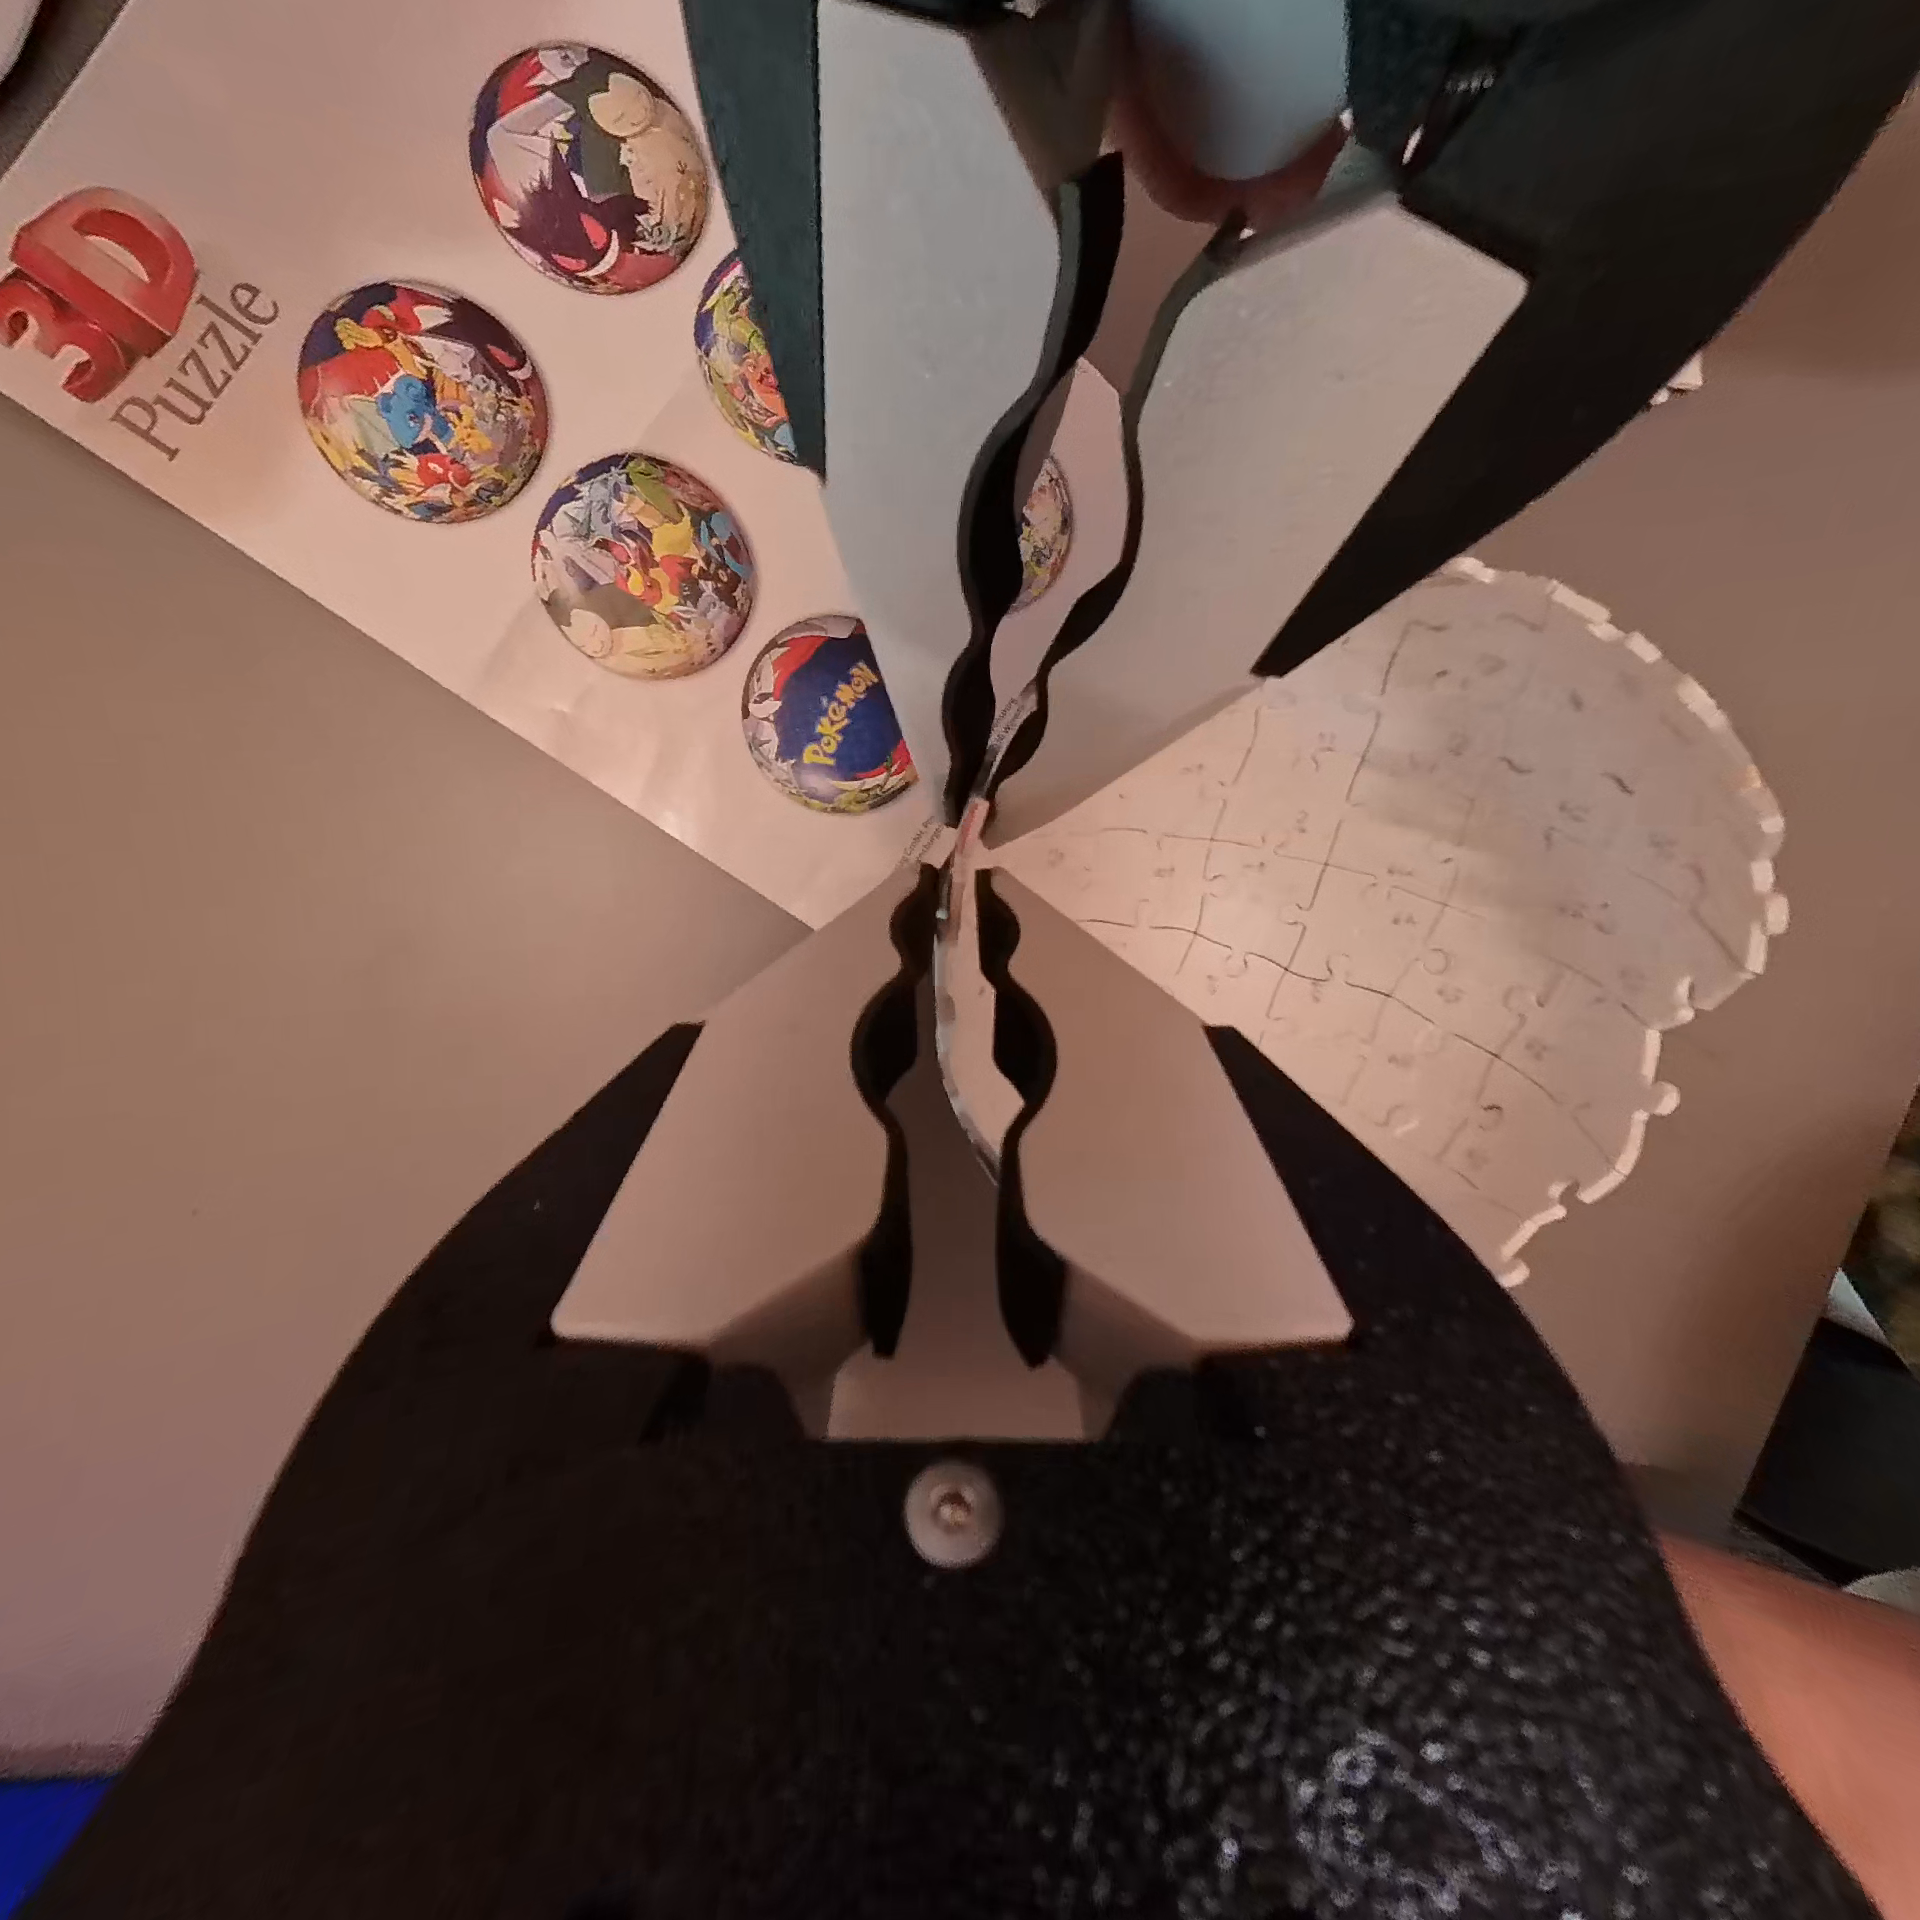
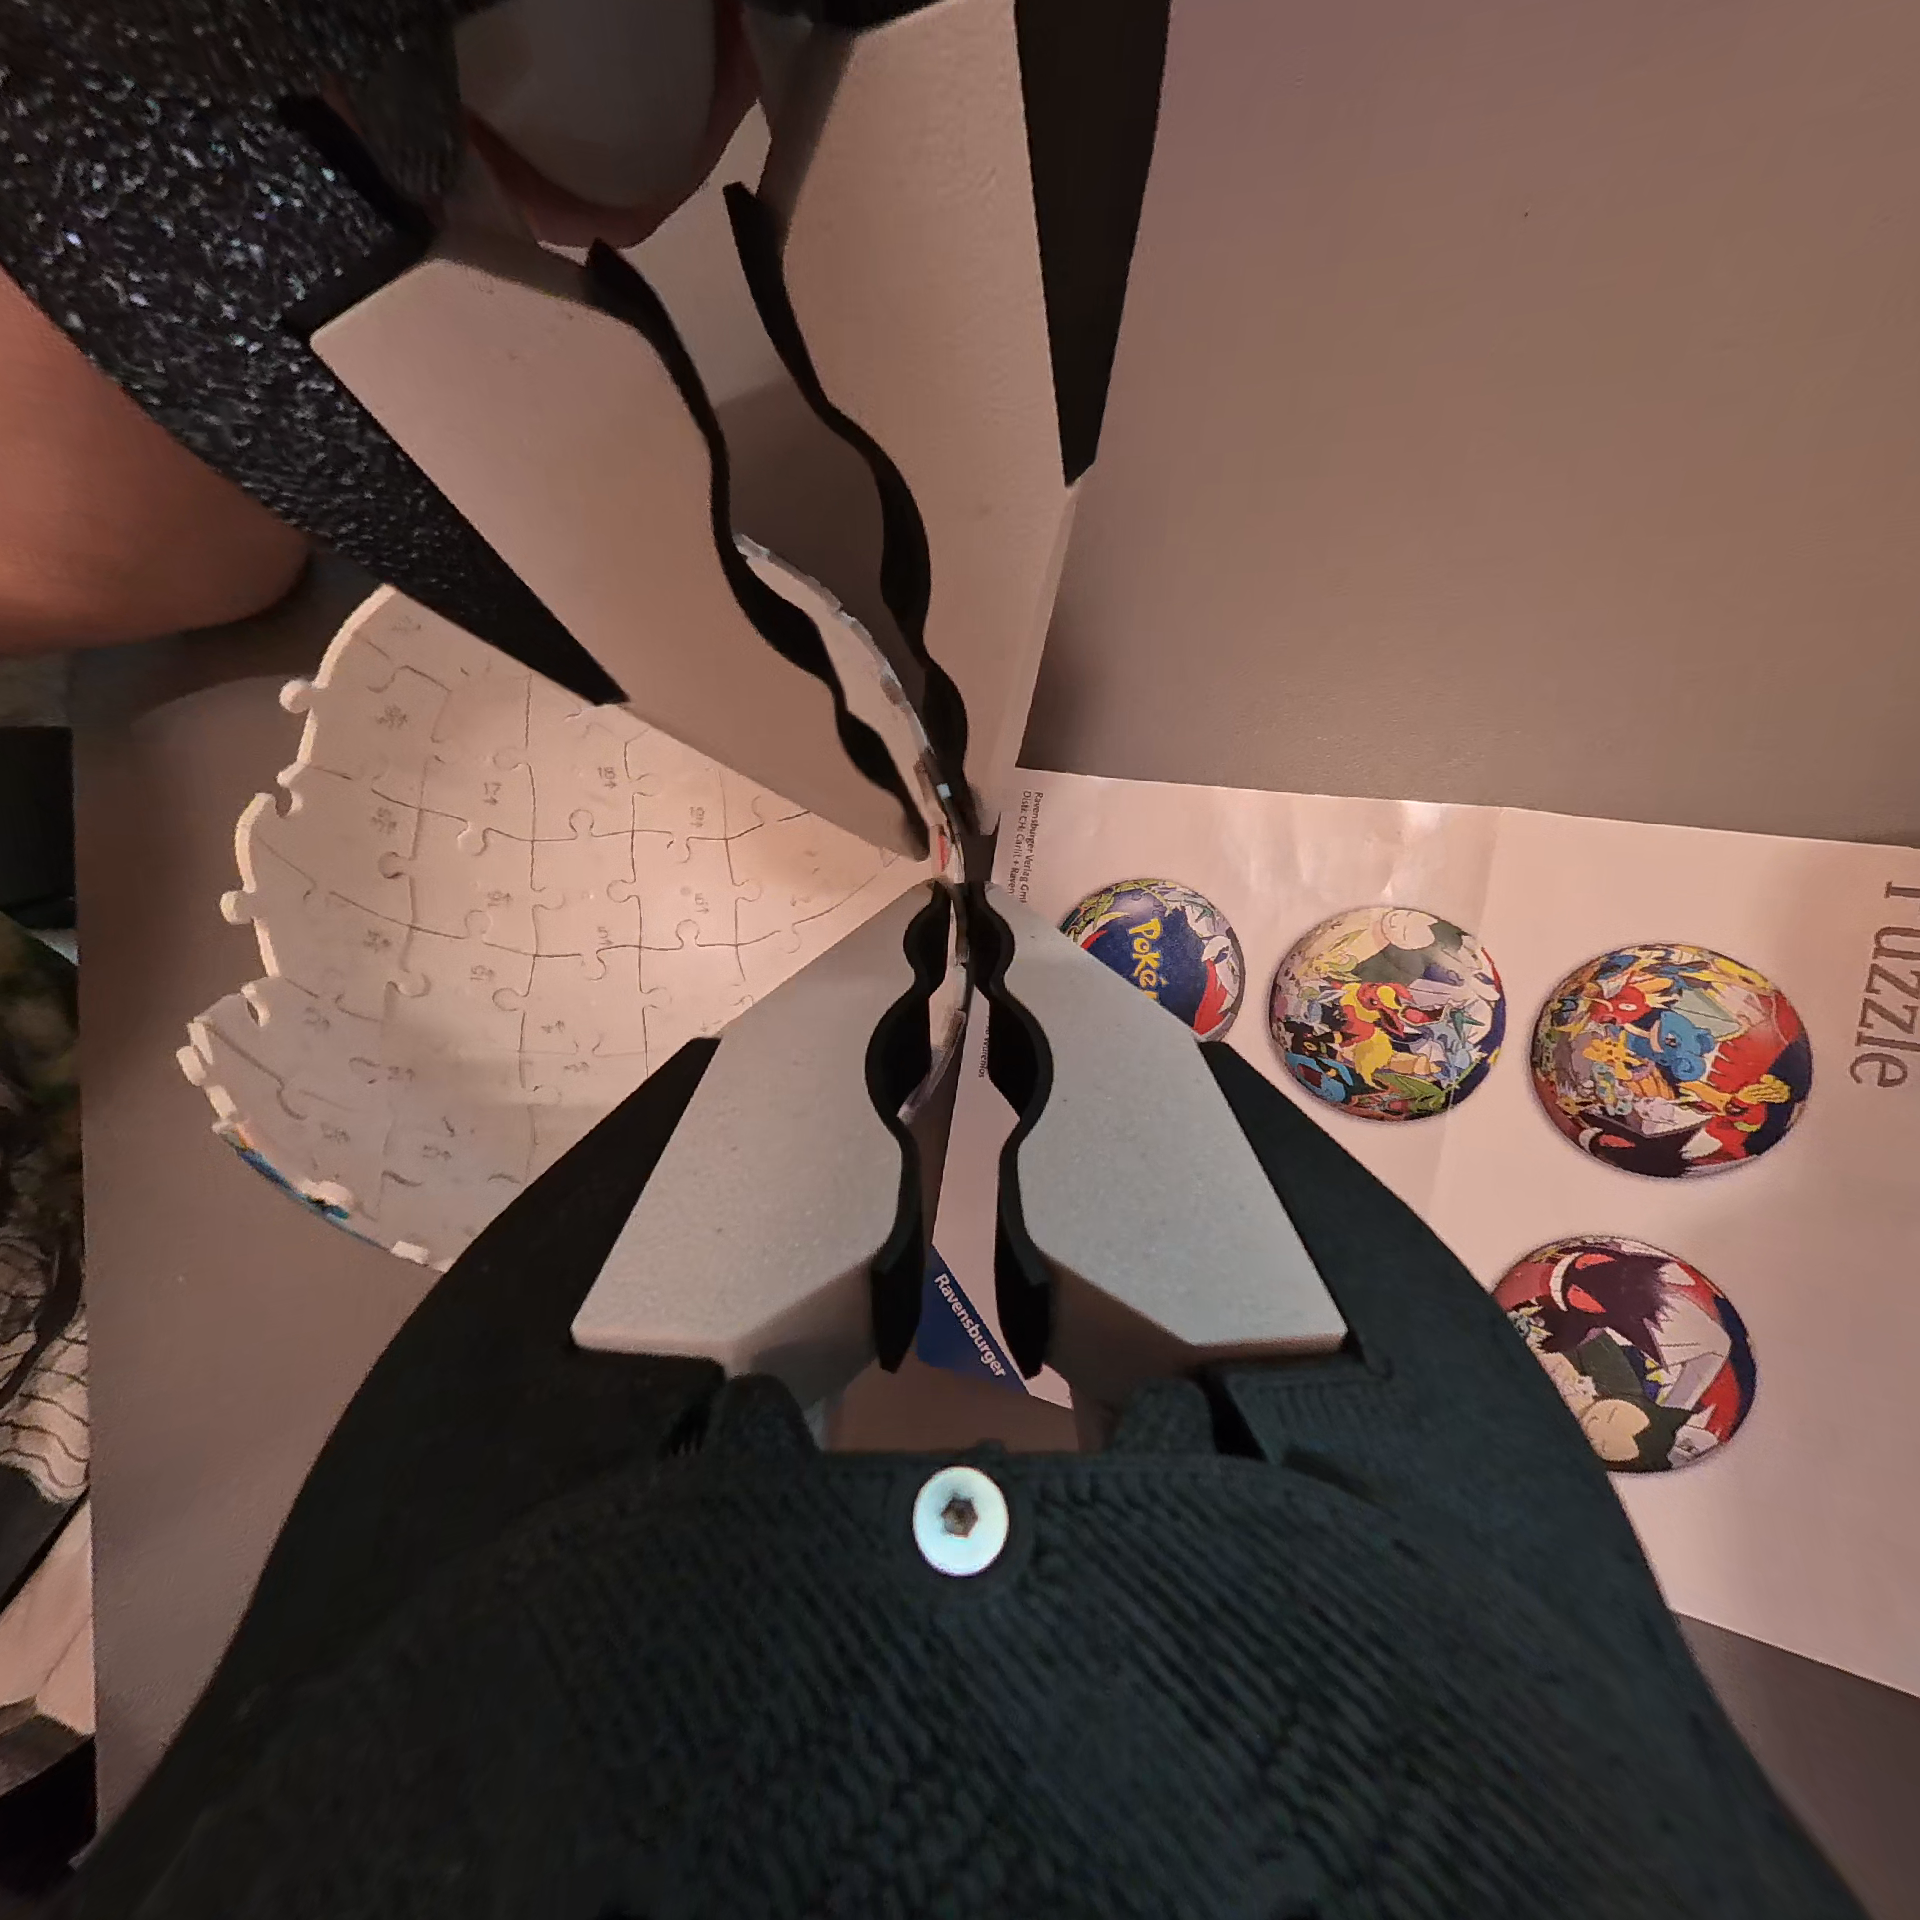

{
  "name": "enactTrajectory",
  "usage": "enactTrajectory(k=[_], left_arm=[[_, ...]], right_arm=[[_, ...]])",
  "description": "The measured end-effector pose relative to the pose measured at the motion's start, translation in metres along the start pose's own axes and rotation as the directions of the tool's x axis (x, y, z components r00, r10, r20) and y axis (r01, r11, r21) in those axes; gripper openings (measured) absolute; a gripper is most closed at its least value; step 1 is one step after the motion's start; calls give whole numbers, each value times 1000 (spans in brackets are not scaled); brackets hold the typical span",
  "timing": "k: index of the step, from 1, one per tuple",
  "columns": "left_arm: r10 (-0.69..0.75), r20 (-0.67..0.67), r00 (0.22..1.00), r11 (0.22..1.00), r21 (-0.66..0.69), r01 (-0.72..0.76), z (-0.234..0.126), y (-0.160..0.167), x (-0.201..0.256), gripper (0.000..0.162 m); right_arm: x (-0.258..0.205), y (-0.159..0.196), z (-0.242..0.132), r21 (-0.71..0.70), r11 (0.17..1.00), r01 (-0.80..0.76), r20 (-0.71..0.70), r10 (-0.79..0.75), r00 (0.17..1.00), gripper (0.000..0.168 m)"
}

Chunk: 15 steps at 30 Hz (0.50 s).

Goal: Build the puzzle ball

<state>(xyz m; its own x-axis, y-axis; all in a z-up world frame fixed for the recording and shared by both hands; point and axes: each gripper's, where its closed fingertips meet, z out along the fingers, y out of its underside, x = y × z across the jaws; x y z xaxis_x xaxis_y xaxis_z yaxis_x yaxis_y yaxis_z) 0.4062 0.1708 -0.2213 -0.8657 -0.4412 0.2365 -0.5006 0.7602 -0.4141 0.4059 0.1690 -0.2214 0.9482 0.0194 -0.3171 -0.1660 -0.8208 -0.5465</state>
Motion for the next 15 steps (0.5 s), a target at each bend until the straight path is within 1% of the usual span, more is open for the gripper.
enactTrajectory(k=[2, 4, 6, 9, 10, 12, 15], left_arm=[[-2, -4, 1000, 1000, 5, 2, 0, 0, 0, 2], [3, -5, 1000, 1000, 10, -3, -1, 0, 0, 2], [4, -5, 1000, 1000, 16, -4, -2, 0, 0, 2], [9, -13, 1000, 1000, 27, -8, -4, -1, 0, 2], [5, -12, 1000, 999, 32, -5, -4, -1, 0, 4], [-8, -5, 1000, 999, 42, 8, -8, 0, -2, 15], [-20, 11, 1000, 998, 57, 19, -17, 3, -2, 15]], right_arm=[[0, 0, 0, -4, 1000, 1, 0, -1, 1000, 1], [2, 0, -2, -3, 1000, 10, -12, -10, 1000, 6], [0, -2, -3, 5, 1000, 23, -1, -23, 1000, 1], [-2, -2, -3, -1, 999, 42, 1, -42, 999, 0], [-1, -2, -3, -9, 999, 45, -5, -45, 999, 0], [-1, -2, -3, -13, 999, 52, -5, -52, 999, 0], [-1, -2, -4, -12, 998, 60, -7, -60, 998, 0]])
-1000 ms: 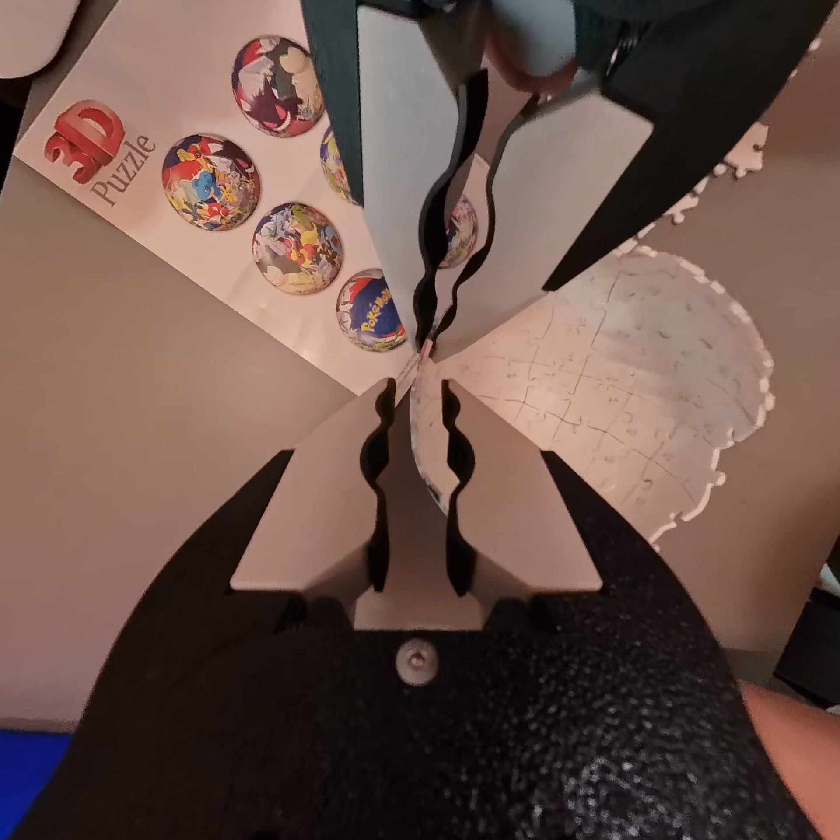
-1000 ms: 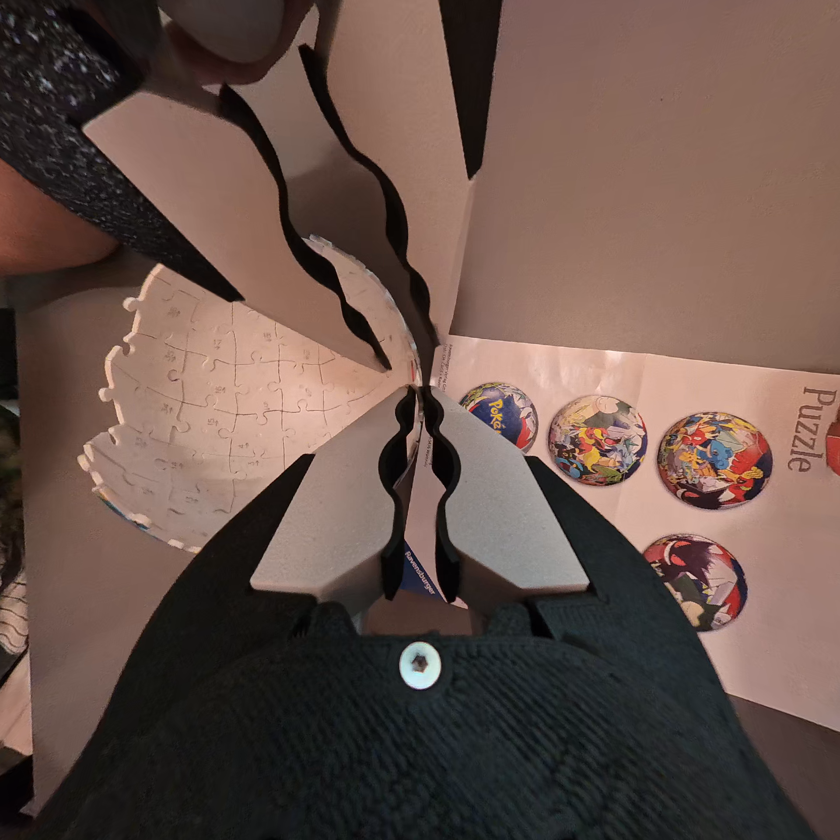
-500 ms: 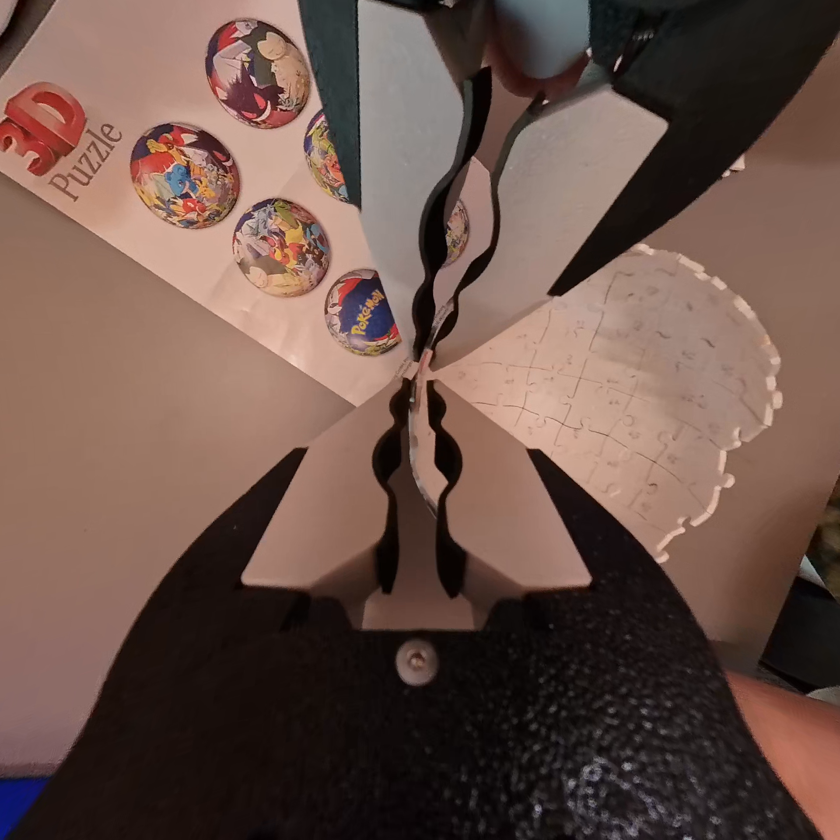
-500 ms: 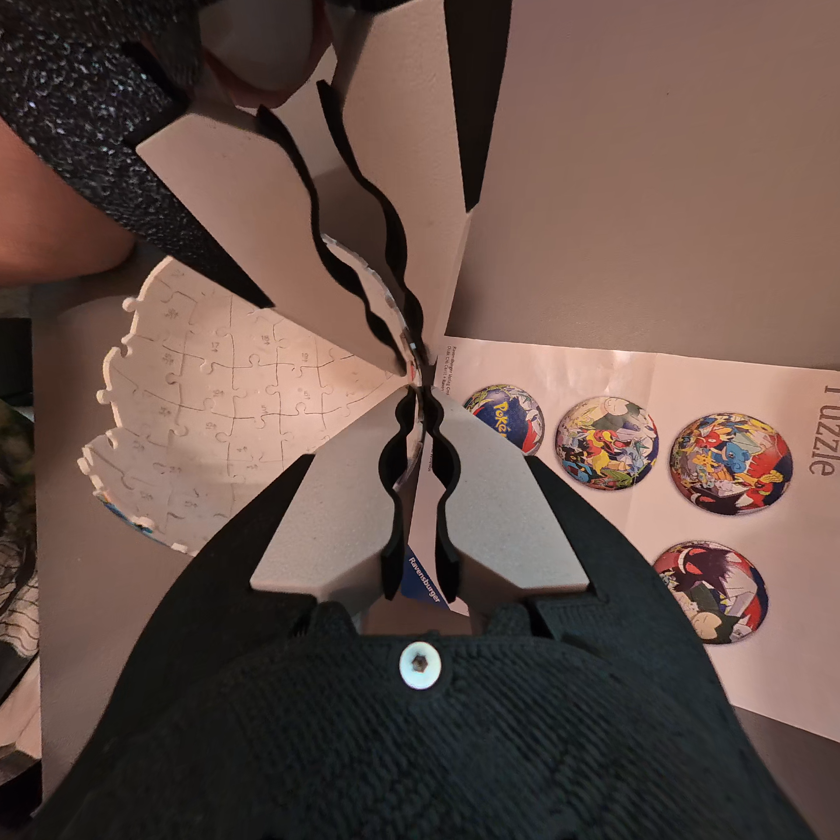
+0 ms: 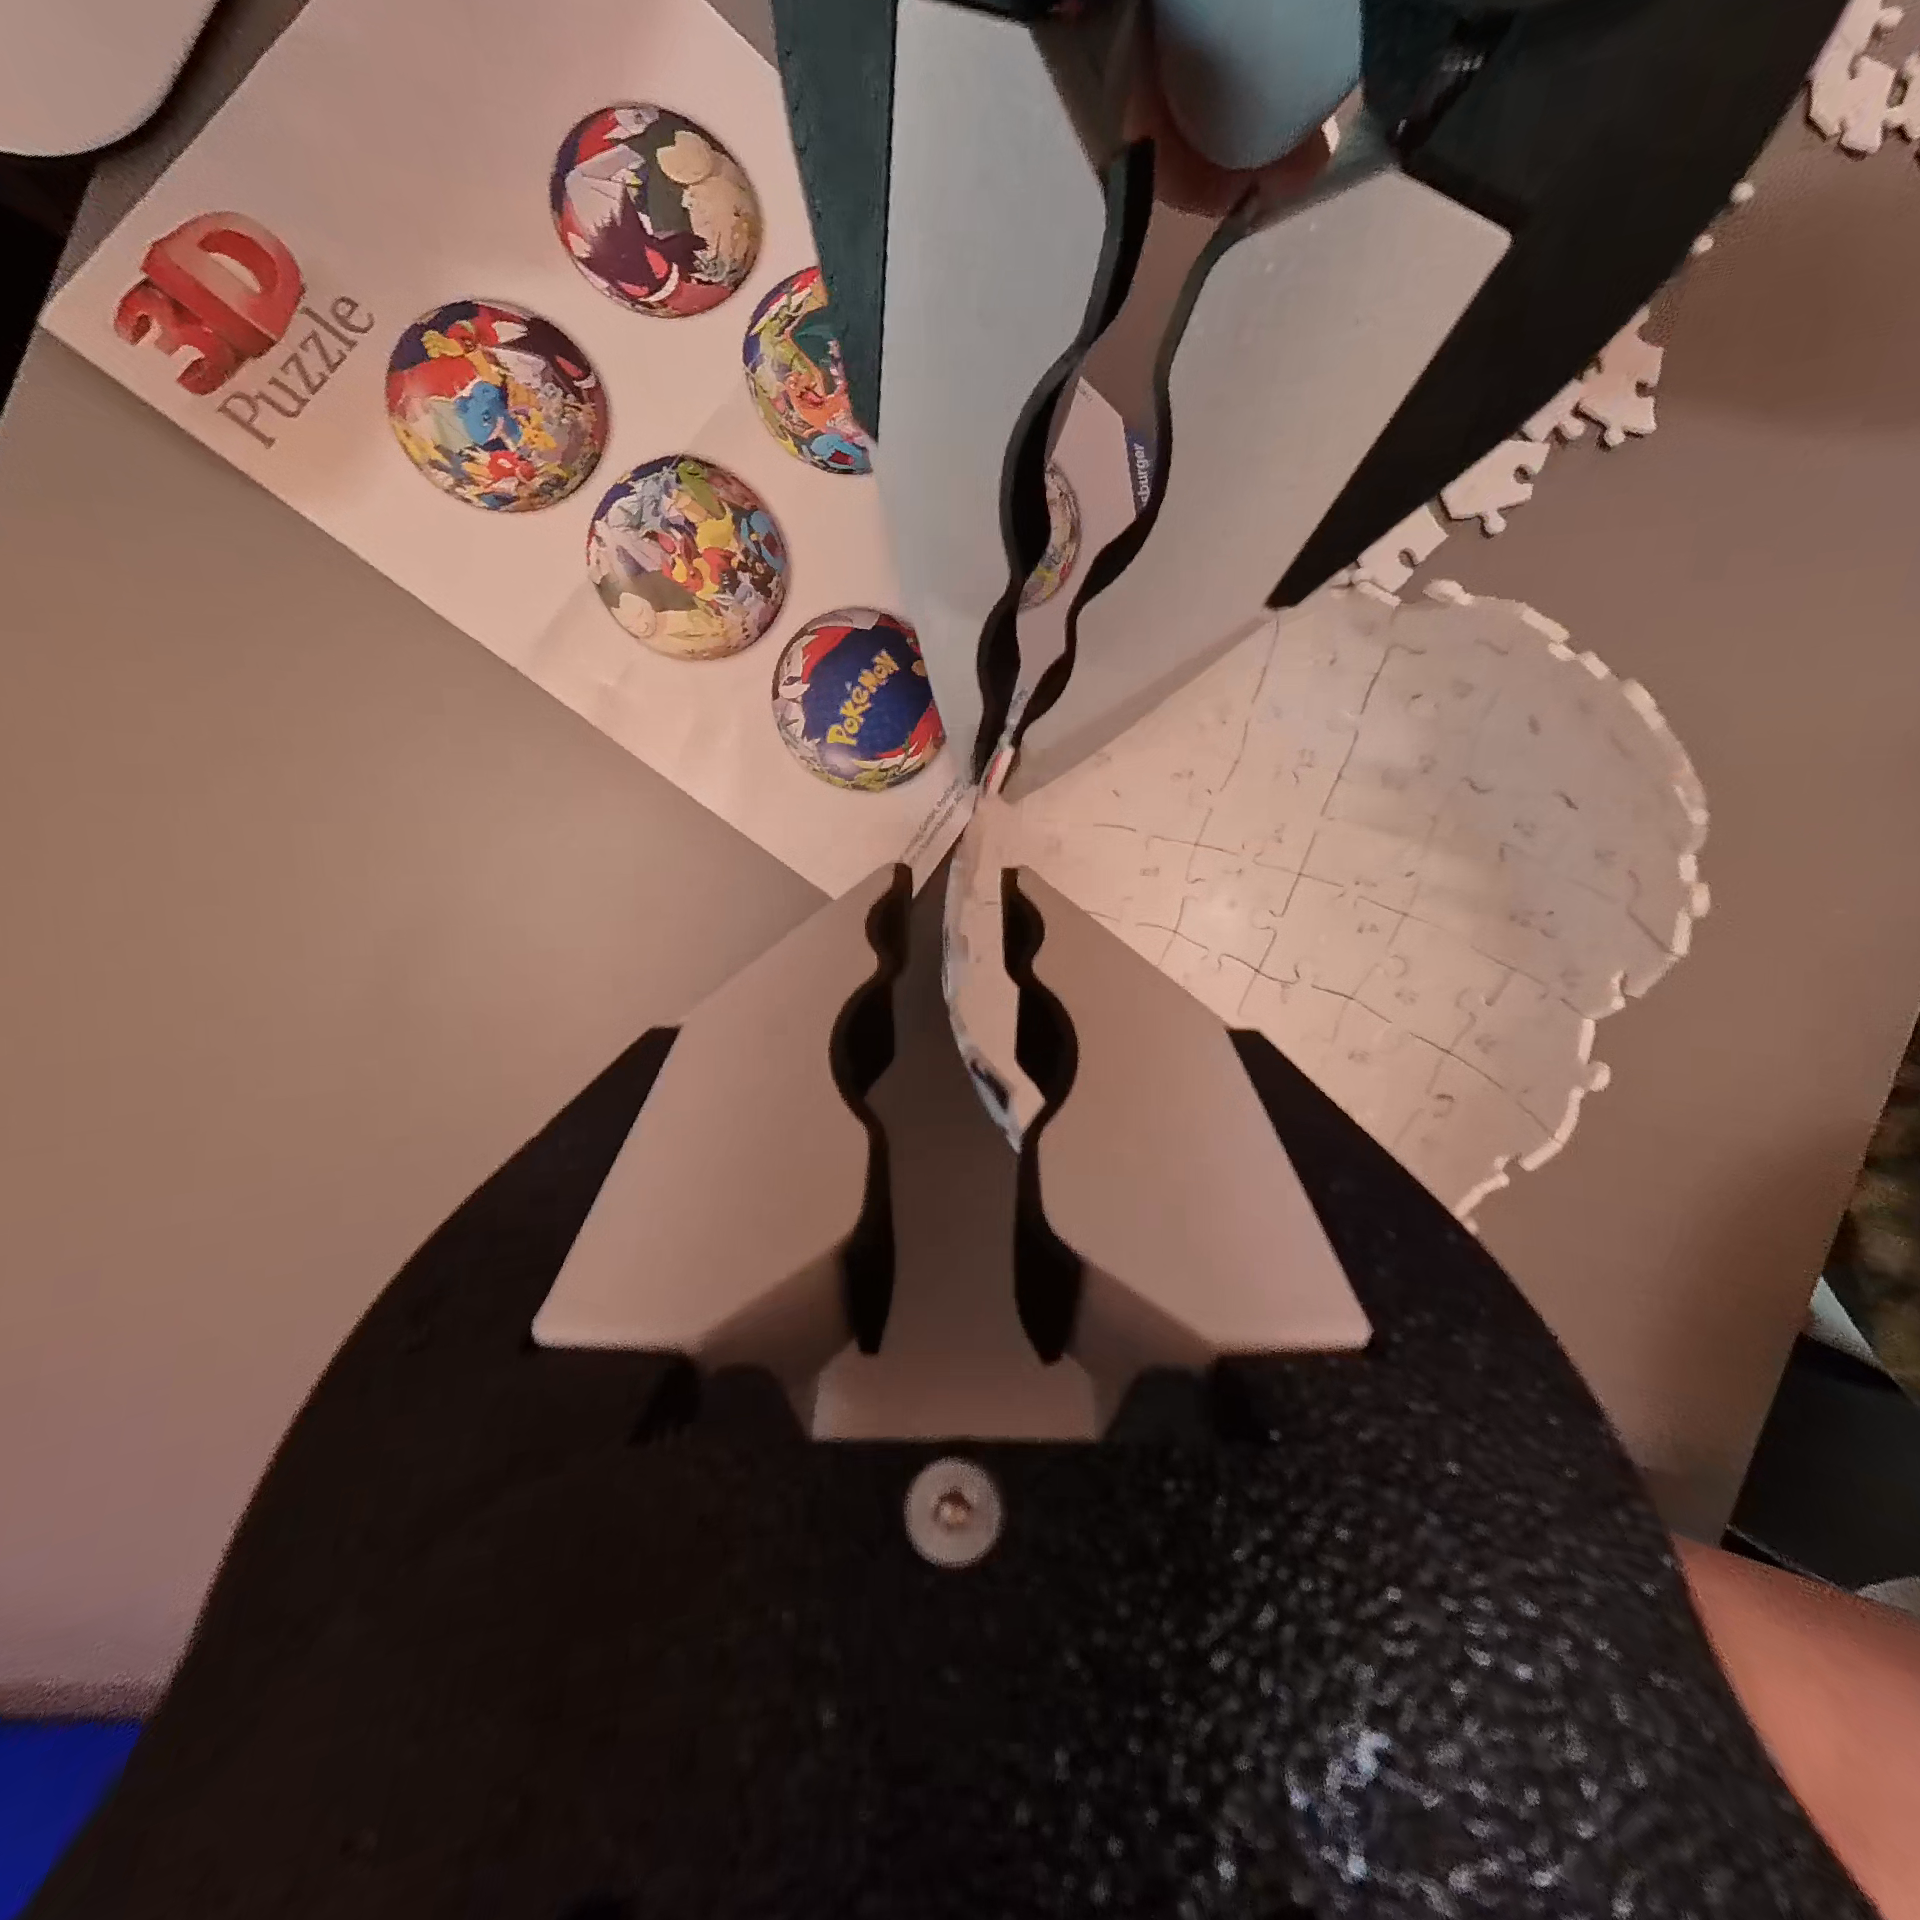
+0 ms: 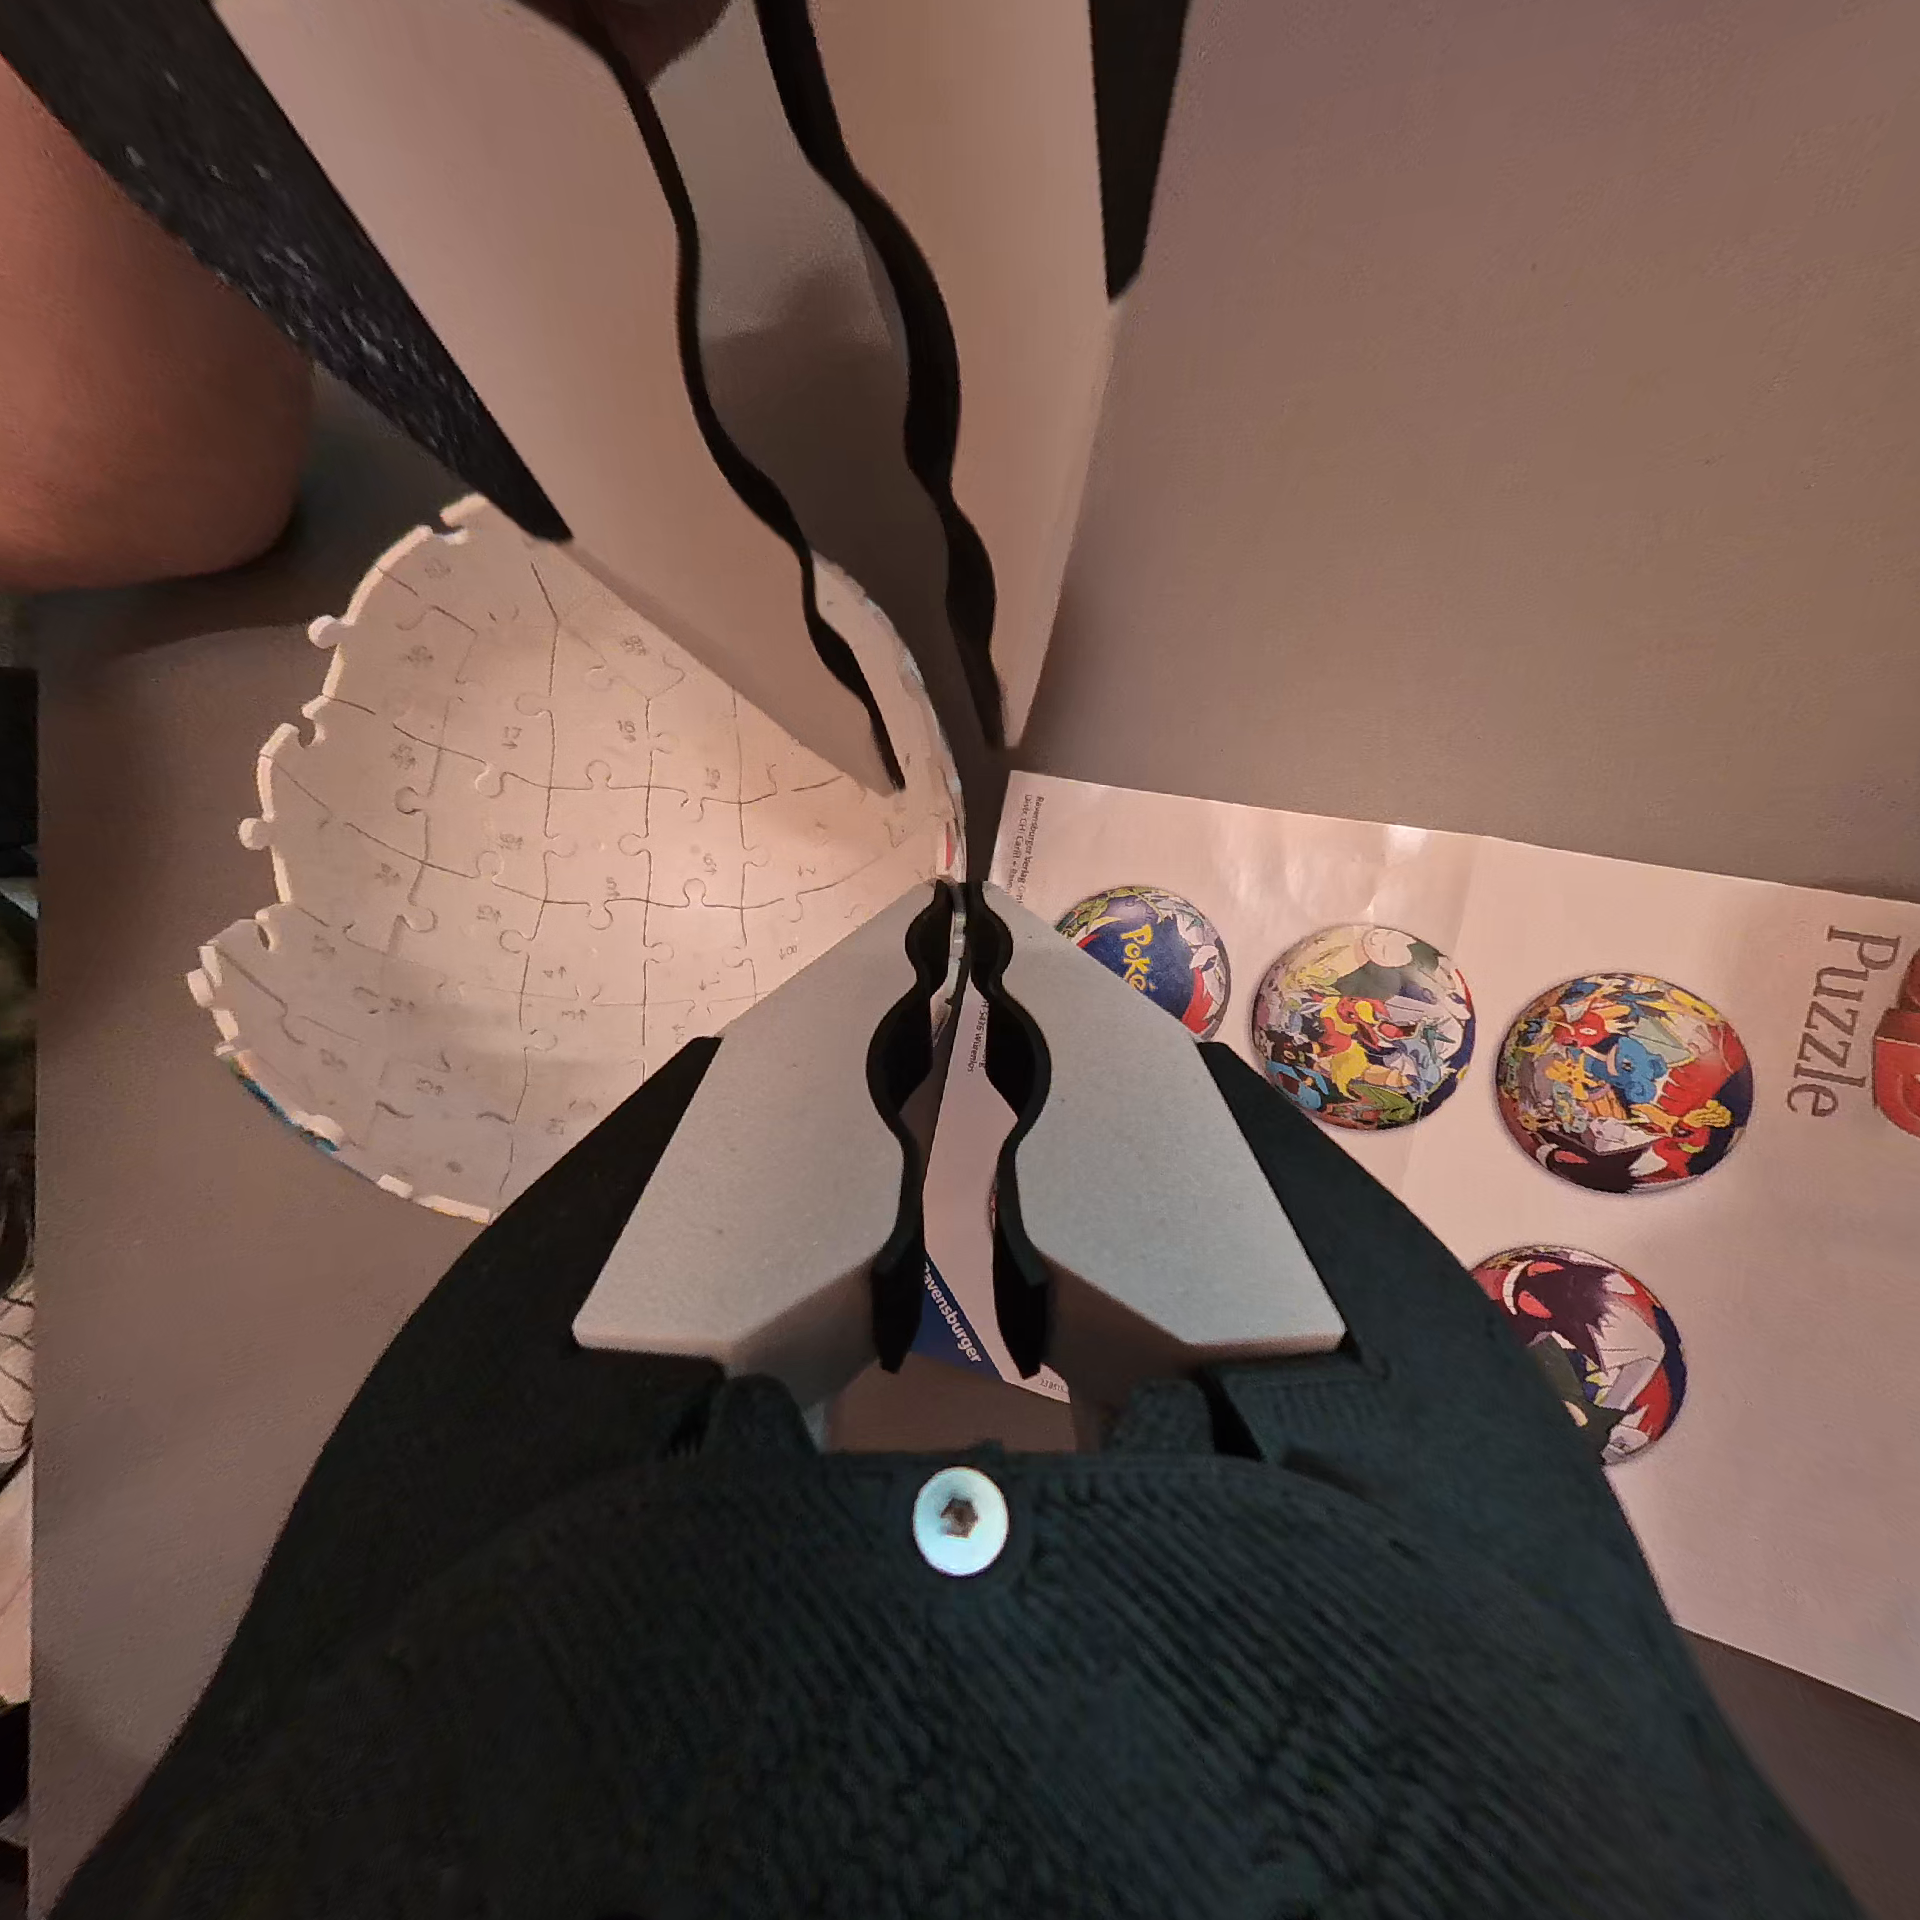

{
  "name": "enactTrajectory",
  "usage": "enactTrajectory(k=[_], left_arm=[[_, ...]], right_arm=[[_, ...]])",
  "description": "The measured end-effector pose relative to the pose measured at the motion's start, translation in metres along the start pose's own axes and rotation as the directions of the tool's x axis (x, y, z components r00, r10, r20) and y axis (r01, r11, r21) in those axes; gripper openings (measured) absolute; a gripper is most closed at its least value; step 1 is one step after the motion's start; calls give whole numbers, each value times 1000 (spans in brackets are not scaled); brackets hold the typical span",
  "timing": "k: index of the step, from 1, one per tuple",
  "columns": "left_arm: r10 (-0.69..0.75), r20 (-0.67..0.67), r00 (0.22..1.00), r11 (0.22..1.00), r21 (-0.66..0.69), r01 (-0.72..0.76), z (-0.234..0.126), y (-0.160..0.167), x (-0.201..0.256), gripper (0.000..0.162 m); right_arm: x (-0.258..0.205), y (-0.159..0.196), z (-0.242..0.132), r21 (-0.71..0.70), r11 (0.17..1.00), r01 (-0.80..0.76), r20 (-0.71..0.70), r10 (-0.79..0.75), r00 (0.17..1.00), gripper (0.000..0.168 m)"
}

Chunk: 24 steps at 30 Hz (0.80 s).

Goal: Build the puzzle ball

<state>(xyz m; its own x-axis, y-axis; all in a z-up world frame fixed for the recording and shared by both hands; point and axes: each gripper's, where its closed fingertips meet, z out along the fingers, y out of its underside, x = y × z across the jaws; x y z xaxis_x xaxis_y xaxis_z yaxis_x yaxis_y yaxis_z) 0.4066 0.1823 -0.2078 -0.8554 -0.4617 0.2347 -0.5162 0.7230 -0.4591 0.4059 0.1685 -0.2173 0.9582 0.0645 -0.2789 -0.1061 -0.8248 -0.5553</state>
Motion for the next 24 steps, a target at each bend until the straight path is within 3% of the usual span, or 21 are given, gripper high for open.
enactTrajectory(k=[4, 10, 24], left_arm=[[19, 59, 998, 1000, -19, -18, -9, 7, -3, 14], [45, 77, 996, 998, -37, -42, -8, 6, 0, 1], [61, 53, 997, 998, -31, -59, -3, 6, -2, 0]], right_arm=[[0, 0, 0, 2, 1000, 10, -1, -10, 1000, 0], [1, -2, 0, -7, 999, 47, -15, -47, 999, 0], [3, 0, 3, -49, 995, 91, -62, -94, 994, 0]])
